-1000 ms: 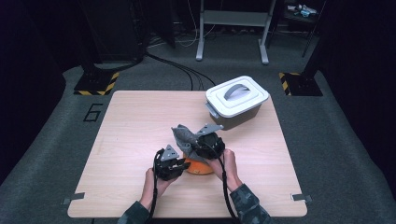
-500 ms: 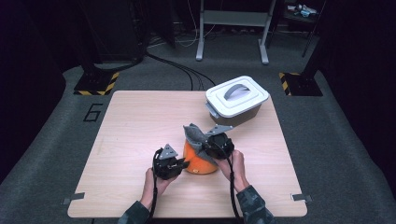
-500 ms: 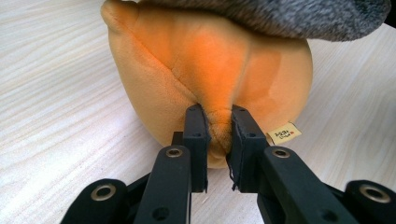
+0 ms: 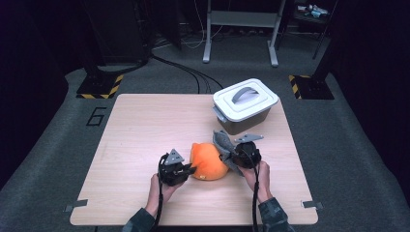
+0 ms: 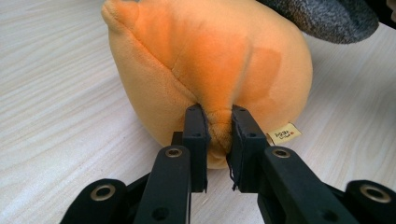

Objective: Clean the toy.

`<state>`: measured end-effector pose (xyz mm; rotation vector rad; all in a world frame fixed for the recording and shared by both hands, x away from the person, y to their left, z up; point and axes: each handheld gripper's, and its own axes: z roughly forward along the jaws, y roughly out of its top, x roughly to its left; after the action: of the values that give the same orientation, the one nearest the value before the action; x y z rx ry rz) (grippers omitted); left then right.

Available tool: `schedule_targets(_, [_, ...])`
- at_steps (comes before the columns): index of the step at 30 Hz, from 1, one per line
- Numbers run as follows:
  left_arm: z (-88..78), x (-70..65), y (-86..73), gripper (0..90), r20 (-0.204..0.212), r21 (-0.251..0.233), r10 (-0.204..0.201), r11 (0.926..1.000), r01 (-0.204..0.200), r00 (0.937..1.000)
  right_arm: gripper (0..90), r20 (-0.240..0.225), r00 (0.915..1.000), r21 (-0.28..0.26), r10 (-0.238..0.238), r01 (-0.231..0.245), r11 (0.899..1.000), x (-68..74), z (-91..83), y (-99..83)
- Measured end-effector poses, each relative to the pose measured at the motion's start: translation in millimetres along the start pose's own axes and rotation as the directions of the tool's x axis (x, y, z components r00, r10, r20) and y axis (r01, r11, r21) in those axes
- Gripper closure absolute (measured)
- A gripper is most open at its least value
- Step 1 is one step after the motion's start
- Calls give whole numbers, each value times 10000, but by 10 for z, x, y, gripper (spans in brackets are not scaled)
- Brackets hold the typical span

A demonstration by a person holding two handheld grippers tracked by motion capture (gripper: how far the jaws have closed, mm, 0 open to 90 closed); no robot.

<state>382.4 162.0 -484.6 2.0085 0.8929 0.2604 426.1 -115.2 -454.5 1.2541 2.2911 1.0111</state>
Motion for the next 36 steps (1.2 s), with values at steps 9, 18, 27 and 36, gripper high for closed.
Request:
schedule_targets(9, [-7, -1, 8, 782, -21, -12, 61, 10000, -61, 10000, 761, 257, 9994, 234, 241, -247, 9994, -112, 9, -98])
schedule_targets(18, [-10, 2, 25, 777, -20, -34, 48, 10000, -48, 10000, 760, -203, 9986, -703, -484, 468, 9964, 152, -256, 181])
schedule_targets(27, [-56, 26, 28, 645, 20, -151, 119, 9998, -118, 9999, 762, -343, 9970, -217, -694, 687, 9974, 311, 27, 257])
schedule_targets(36, [-47, -16, 31, 747, -158, -284, 423, 9987, -427, 9990, 762, -82, 9980, -132, -623, 622, 9980, 254, 102, 284])
